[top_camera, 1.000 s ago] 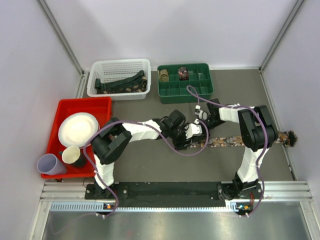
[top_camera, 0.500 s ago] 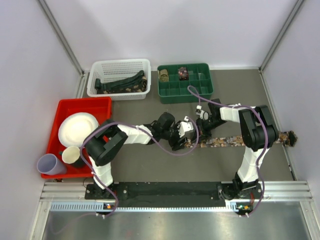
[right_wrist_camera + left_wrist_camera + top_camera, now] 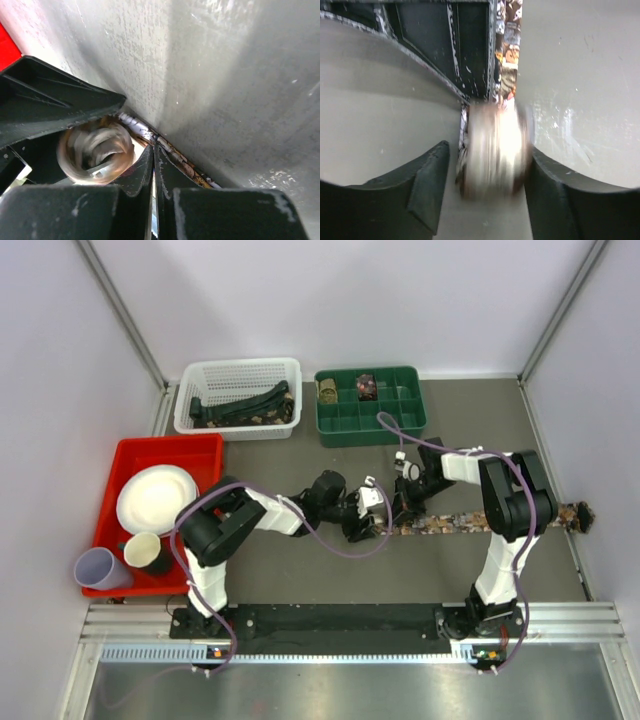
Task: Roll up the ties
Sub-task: Roll the tie at the center of the board.
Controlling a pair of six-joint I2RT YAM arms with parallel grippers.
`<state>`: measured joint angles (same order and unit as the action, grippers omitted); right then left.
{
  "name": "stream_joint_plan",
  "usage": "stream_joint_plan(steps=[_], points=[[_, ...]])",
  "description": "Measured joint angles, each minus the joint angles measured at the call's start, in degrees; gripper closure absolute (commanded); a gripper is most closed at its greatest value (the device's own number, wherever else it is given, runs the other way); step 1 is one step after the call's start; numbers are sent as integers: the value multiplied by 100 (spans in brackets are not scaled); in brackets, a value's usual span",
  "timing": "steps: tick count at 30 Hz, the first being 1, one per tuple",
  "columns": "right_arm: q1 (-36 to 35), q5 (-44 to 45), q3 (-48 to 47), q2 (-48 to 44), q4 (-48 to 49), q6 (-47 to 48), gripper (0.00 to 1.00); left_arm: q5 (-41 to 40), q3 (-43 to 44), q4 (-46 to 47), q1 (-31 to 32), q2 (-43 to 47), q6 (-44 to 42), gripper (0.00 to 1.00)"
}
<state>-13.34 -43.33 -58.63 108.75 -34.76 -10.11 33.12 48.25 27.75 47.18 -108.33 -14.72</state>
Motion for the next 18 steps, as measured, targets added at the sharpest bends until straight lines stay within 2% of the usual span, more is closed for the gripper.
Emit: stream_joint_plan(steps=[3, 4, 5, 8, 9, 12, 13, 15, 18], points=[[0, -4, -2, 7, -2, -2, 100, 57, 76, 214, 2, -153, -2, 44], [2, -2, -2, 7, -2, -2, 100, 63, 107, 262, 0, -195, -7, 49], [2, -4, -4, 9, -2, -2, 100, 68, 131, 275, 2, -223, -15, 68], [0, -9, -35, 35, -35, 0, 100, 114, 188, 221, 2, -260, -46, 83], [2, -31, -37, 50, -46, 2, 100, 179, 267, 98, 7, -282, -39, 84], [2, -31, -39, 48, -46, 15, 100, 179, 273, 22, 7, -271, -61, 59], [2, -31, -39, 48, -48, 26, 100, 175, 271, -31, 7, -247, -87, 47], [2, -31, -39, 48, -48, 55, 100, 153, 238, -203, 7, -138, -131, 40], [2, -31, -37, 48, -48, 70, 100, 44, 162, -616, -4, 111, -173, 36]])
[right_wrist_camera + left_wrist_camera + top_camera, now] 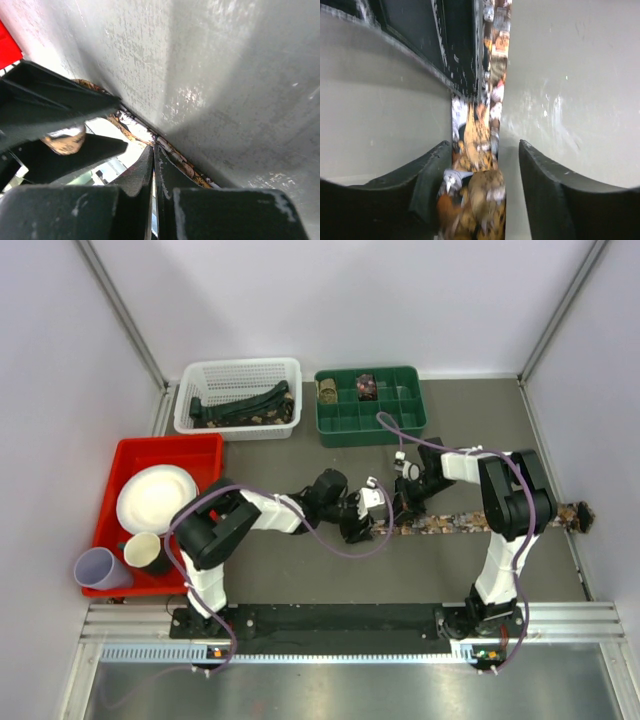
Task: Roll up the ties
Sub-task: Roll the tie at the center of the board.
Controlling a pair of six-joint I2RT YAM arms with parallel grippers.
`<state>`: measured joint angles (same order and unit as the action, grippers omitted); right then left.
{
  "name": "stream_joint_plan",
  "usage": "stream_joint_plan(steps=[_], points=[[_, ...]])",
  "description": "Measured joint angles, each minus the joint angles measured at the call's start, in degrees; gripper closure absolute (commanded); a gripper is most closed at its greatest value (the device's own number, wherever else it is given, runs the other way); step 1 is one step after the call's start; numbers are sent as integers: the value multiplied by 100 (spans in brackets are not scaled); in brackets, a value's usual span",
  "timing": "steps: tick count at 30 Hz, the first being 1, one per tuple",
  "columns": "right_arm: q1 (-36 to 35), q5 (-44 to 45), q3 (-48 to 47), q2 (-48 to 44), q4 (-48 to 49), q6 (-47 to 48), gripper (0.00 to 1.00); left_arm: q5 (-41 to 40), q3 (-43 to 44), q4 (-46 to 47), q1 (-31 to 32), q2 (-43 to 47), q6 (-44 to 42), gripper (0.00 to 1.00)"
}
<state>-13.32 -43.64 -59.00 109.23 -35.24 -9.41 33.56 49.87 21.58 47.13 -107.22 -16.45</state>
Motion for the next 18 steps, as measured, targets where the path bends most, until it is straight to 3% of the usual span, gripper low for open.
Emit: stream_joint_plan(steps=[14, 18], points=[[0, -4, -2, 0, 0, 37, 100, -92, -55, -1755, -682, 704, -654, 31], [0, -7, -2, 0, -2, 44, 100, -15, 35, -2214, -772, 774, -837, 42]])
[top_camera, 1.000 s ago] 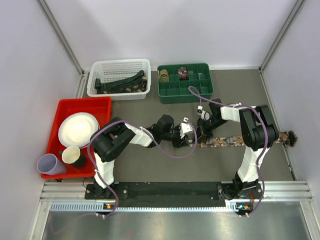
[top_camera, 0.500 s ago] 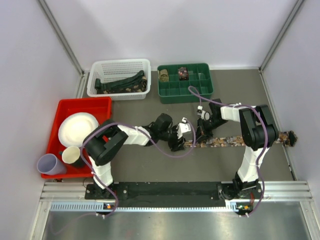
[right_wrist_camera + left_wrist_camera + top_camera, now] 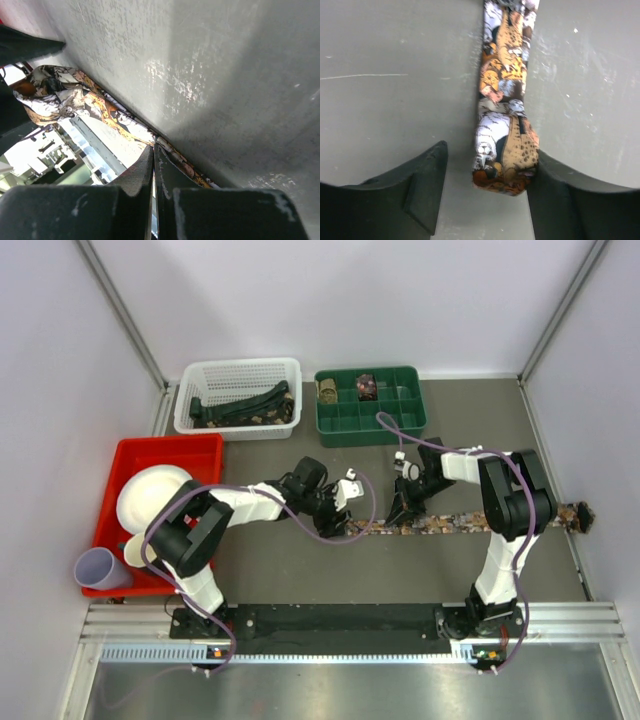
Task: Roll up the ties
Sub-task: Roll the tie at the center of the board.
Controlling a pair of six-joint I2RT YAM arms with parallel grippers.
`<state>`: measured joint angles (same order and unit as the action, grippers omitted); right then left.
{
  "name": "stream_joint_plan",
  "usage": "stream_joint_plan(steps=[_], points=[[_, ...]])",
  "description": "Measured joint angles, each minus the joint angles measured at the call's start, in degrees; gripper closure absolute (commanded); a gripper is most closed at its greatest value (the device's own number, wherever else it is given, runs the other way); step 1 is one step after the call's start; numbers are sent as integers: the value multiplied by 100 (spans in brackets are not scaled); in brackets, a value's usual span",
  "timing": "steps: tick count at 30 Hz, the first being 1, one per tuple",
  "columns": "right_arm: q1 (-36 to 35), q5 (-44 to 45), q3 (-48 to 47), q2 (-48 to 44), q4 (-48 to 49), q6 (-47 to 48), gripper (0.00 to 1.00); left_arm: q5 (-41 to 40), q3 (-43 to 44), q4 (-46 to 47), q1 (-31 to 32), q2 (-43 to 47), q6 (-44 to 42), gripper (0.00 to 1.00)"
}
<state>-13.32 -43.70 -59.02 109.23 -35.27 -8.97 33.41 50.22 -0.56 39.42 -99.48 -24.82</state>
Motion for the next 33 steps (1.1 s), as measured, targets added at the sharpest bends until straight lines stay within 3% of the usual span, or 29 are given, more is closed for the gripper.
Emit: stream_joint_plan(steps=[1, 5, 16, 28, 31, 33], points=[[0, 0, 0, 0, 0, 0, 100, 7, 39, -120, 0, 0, -44, 48], [0, -2, -2, 2, -4, 2, 100, 72, 111, -422, 4, 4, -188, 57], [0, 4, -33, 13, -42, 44, 100, 275, 562, -369, 367, 52, 98, 53], [0, -11, -37, 15, -52, 59, 100, 52, 1104, 111, 782, -951, 267, 58], [0, -50, -44, 11, -66, 114, 92, 2, 1150, 138, 804, -999, 240, 58], [0, -90, -55, -4, -116, 155, 81, -9, 1152, 153, 807, -1010, 221, 59]])
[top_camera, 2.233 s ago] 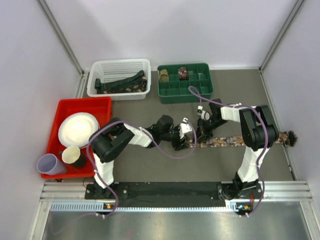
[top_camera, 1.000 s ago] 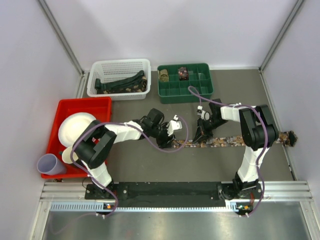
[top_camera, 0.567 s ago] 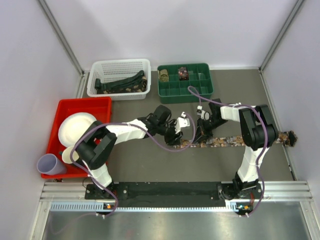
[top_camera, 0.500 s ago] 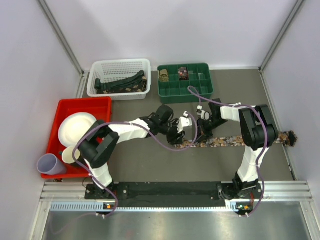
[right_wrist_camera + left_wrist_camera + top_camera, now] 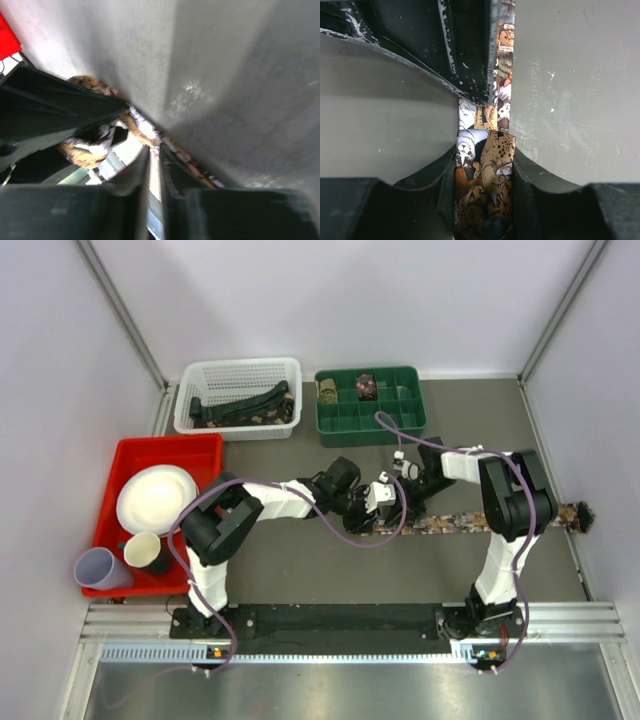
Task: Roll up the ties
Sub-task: Roll the tie at the center of the board.
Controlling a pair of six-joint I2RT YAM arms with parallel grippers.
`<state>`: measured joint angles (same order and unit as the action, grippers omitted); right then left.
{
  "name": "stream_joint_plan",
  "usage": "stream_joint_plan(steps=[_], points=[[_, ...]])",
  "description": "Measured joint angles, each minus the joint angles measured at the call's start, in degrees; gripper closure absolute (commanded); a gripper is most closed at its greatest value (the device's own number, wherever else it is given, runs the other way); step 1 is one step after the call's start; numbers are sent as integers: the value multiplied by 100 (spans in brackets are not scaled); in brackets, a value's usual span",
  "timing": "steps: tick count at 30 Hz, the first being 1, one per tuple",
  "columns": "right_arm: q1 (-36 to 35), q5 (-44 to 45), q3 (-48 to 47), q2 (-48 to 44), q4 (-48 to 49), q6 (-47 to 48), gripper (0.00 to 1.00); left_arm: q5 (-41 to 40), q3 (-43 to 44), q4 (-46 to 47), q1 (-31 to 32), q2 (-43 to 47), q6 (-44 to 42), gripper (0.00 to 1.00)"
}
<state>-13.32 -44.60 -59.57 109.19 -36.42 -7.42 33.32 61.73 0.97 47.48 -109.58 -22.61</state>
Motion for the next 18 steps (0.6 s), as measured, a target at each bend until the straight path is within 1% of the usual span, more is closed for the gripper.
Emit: stream_joint_plan(steps=[1, 2, 5, 7, 8, 11, 15, 18], points=[[0, -28, -2, -26, -28, 17, 77, -2, 0, 13, 0, -9, -9, 59], [0, -63, -2, -70, -59, 46, 67, -11, 0, 33, 2, -11, -17, 59], [0, -186, -2, -280, -153, 72, 59, -35, 0, 35, 11, -11, -42, 59], [0, -341, -2, -409, -184, 68, 58, -46, 0, 37, 15, -11, -59, 59], [0, -422, -2, -459, -203, 61, 55, -59, 0, 37, 20, -11, -72, 59], [0, -671, -2, -520, -219, 4, 51, -85, 0, 35, 26, -13, -118, 59], [-2, -922, -2, -520, -175, -136, 52, -94, 0, 39, 26, -20, -136, 59], [-11, -990, 33, -503, 33, -293, 53, -96, 0, 42, 26, -20, -136, 59]])
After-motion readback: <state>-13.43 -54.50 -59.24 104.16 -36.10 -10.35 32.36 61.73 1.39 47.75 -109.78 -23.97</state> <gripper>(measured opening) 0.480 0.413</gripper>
